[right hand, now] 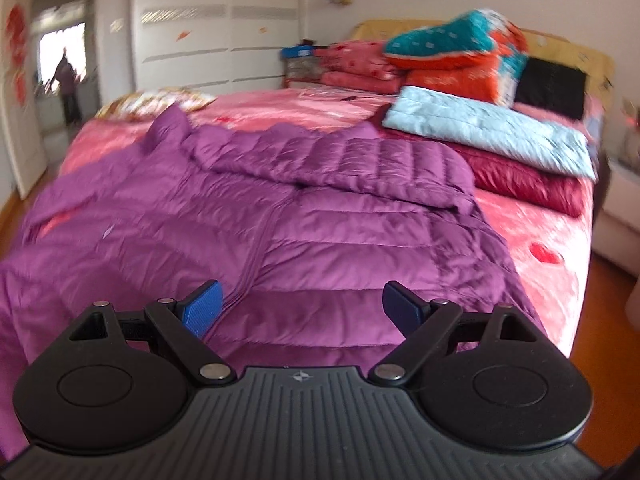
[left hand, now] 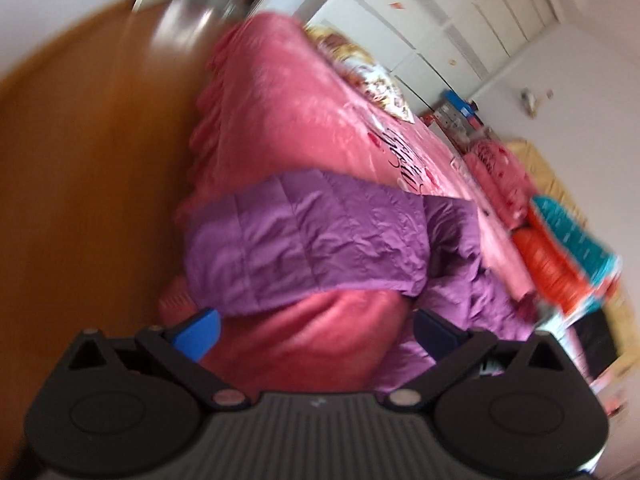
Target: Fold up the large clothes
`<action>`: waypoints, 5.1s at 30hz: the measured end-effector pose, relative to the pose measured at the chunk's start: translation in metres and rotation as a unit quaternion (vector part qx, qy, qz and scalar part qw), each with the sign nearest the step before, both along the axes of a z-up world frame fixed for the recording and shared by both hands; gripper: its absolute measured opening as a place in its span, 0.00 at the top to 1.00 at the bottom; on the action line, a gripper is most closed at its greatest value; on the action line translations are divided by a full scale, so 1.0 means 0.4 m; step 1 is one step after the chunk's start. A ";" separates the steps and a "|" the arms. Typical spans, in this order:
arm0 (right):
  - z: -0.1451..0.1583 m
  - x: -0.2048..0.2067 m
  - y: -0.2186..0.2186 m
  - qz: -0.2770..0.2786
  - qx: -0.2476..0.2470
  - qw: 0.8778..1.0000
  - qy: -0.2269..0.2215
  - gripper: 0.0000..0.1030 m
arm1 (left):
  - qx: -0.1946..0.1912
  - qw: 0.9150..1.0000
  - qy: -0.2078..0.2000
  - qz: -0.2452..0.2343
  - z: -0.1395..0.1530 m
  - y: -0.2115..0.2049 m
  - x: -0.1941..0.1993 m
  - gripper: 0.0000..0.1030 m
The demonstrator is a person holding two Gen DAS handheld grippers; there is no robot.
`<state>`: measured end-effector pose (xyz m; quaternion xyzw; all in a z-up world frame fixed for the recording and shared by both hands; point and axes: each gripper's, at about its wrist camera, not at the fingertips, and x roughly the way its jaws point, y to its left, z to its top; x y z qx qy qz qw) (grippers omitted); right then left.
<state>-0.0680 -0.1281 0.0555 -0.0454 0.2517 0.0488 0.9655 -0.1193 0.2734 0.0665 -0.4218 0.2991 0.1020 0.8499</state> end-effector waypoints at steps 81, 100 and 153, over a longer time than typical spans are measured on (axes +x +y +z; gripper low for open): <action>-0.024 0.206 -0.415 -0.172 0.300 0.937 -0.047 0.00 | 0.108 0.892 -0.270 -0.347 0.226 -0.660 0.560 0.75; -0.076 0.261 -0.496 -0.182 0.349 0.919 -0.021 0.00 | 0.316 0.905 -0.162 -0.234 0.167 -0.633 0.603 0.40; -0.099 0.259 -0.569 -0.185 0.419 0.889 -0.020 0.00 | 0.347 0.829 -0.270 -0.347 0.463 -1.054 0.751 0.93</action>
